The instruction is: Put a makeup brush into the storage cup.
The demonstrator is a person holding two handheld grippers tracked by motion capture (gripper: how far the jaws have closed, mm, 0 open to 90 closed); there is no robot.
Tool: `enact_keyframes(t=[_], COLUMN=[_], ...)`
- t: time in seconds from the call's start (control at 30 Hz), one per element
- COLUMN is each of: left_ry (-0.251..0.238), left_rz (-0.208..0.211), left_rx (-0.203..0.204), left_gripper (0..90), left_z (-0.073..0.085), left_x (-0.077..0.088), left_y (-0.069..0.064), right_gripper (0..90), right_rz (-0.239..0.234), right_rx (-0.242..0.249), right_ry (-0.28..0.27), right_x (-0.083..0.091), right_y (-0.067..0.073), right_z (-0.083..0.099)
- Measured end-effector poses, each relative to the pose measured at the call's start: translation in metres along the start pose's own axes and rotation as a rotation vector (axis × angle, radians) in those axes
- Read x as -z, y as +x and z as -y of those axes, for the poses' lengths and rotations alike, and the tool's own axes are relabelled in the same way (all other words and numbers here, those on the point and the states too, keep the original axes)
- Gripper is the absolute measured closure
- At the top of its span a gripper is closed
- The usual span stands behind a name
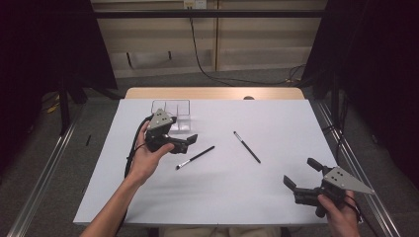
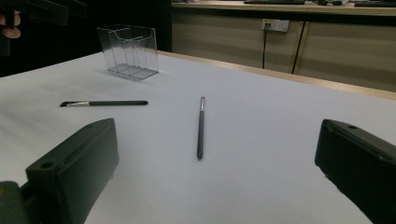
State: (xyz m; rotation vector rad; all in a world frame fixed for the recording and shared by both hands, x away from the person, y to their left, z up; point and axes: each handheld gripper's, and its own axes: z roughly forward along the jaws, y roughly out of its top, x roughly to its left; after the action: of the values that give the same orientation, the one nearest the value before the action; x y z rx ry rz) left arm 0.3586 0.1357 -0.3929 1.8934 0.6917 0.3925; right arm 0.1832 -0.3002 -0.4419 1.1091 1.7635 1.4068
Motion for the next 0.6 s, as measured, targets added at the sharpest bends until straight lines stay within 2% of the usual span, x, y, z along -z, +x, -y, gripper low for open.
enact_keyframes(t=[0.03, 0.07, 0.13, 0.2, 0.23, 0.33, 0.4, 0.43, 0.5, 0.53, 0.6], left_ry=[0.0, 0.038, 0.07, 0.11, 0.133, 0.199, 0.236, 0.272, 0.329, 0.353, 0.399], left_rz=[0.0, 0.004, 0.039, 0.053, 0.054, 0.044, 0.051, 0.07, 0.1, 0.094, 0.091], left_rx=[0.0, 0.0, 0.004, 0.016, -0.006, -0.022, -0.025, -0.036, -0.033, -0.048, -0.052], left_gripper=[2.3, 2.3, 1.9, 2.2, 2.0, 2.3, 2.3, 2.3, 3.2, 3.3, 3.5], left_z=[0.0, 0.0, 0.0, -0.001, -0.002, -0.005, -0.006, -0.006, -0.007, -0.007, -0.007], left_x=[0.0, -0.001, -0.004, -0.006, -0.007, -0.01, -0.013, -0.014, -0.019, -0.02, -0.023], left_y=[0.0, 0.001, 0.002, 0.002, 0.002, 0.002, 0.003, 0.004, 0.005, 0.005, 0.005], right_gripper=[0.0, 0.0, 0.0, 0.0, 0.0, 0.0, 0.0, 0.0, 0.0, 0.0, 0.0], right_rz=[0.0, 0.001, -0.001, 0.0, -0.001, -0.003, -0.003, -0.003, -0.004, -0.003, -0.007], right_rx=[0.0, -0.004, -0.009, -0.006, -0.005, 0.001, -0.001, 0.0, -0.002, -0.002, -0.005], right_ry=[0.0, 0.001, -0.003, -0.001, 0.003, 0.003, 0.004, 0.004, 0.005, 0.005, 0.008], right_x=[0.0, 0.0, 0.0, 0.0, 0.0, 0.0, 0.0, 0.0, 0.0, 0.0, 0.0], right_y=[0.0, 0.0, 0.0, 0.0, 0.0, 0.0, 0.0, -0.001, -0.001, -0.001, -0.001], right_z=[0.0, 0.0, 0.0, 0.0, 0.0, 0.0, 0.0, 0.0, 0.0, 0.0, 0.0])
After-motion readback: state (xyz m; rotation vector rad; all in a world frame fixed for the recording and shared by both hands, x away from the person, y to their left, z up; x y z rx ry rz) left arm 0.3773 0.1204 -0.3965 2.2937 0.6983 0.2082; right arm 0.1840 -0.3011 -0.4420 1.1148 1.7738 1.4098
